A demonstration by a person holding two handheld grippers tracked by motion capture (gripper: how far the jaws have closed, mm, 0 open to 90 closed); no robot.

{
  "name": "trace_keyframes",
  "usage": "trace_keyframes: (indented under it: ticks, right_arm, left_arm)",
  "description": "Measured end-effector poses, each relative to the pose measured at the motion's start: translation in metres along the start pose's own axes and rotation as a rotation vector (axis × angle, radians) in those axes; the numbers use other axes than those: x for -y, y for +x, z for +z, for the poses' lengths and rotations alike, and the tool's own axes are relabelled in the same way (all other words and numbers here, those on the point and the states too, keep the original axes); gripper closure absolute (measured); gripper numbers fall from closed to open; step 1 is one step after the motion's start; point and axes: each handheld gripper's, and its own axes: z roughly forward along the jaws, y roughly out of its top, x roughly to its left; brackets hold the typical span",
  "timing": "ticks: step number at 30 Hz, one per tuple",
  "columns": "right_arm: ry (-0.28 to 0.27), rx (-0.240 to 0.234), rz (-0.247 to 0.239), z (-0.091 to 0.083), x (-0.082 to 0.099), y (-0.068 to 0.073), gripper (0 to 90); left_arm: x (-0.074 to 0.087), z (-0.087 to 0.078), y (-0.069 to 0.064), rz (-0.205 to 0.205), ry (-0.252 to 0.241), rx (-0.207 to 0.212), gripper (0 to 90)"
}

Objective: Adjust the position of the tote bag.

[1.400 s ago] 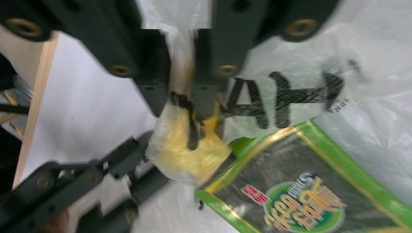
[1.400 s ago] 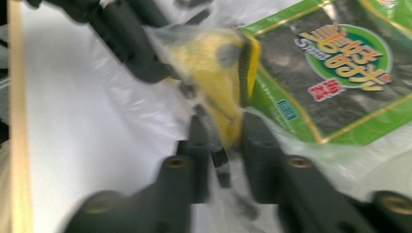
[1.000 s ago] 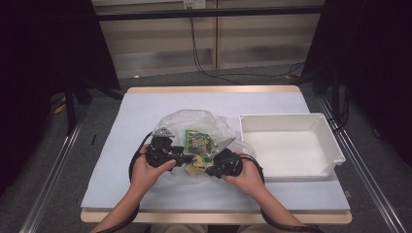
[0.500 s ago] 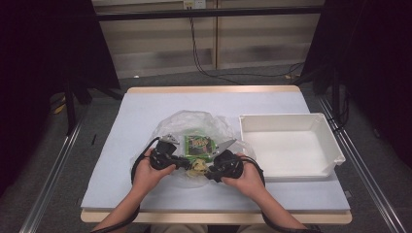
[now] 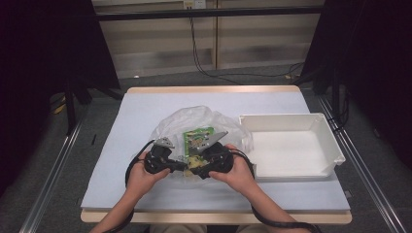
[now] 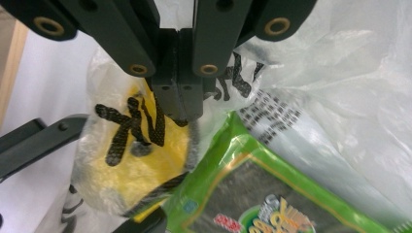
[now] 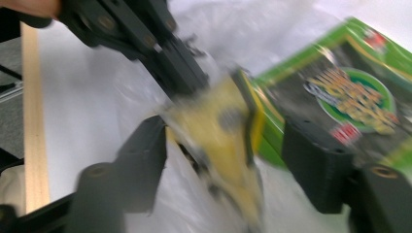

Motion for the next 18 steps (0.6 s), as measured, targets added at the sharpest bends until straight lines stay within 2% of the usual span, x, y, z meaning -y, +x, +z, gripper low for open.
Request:
trace_keyframes:
  ticks: [1,3,6,7,9,11,12,13,15,18]
  right_arm:
    - [0.000,-0.011,-0.001,0.002,0.000,0.001,44.7]
    - [0.007,-0.039,-0.024,0.006,0.003,0.003,69.5]
    - [0.037,-0.063,-0.054,0.010,0.012,0.006,82.4]
    - [0.042,-0.066,-0.062,0.011,0.016,0.006,85.0]
    - [0.054,-0.074,-0.058,0.011,0.022,0.006,87.4]
    - [0.072,-0.076,-0.067,0.012,0.026,0.008,88.0]
    - [0.090,-0.076,-0.054,0.011,0.028,0.010,88.0]
    - [0.092,-0.081,-0.065,0.012,0.030,0.010,88.0]
    - [0.101,-0.094,-0.068,0.014,0.033,0.012,88.0]
    - [0.100,-0.101,-0.076,0.015,0.034,0.015,87.9]
  left_arm:
    - [0.001,0.002,0.000,-0.008,-0.002,0.006,90.0]
    - [0.003,0.001,0.001,-0.012,0.000,0.003,90.0]
    - [0.003,-0.005,0.002,-0.038,-0.034,-0.005,85.7]
    - [0.002,-0.007,0.003,-0.051,-0.045,-0.009,79.3]
    - [0.001,-0.011,0.004,-0.078,-0.089,0.001,74.1]
    - [-0.003,-0.016,0.004,-0.113,-0.133,0.009,62.7]
    - [-0.005,-0.017,0.004,-0.126,-0.156,0.006,59.5]
    - [-0.007,-0.017,0.003,-0.125,-0.175,0.004,55.2]
    - [-0.012,-0.012,-0.001,-0.098,-0.172,-0.003,54.7]
    - [-0.015,-0.003,-0.005,-0.082,-0.157,-0.007,55.8]
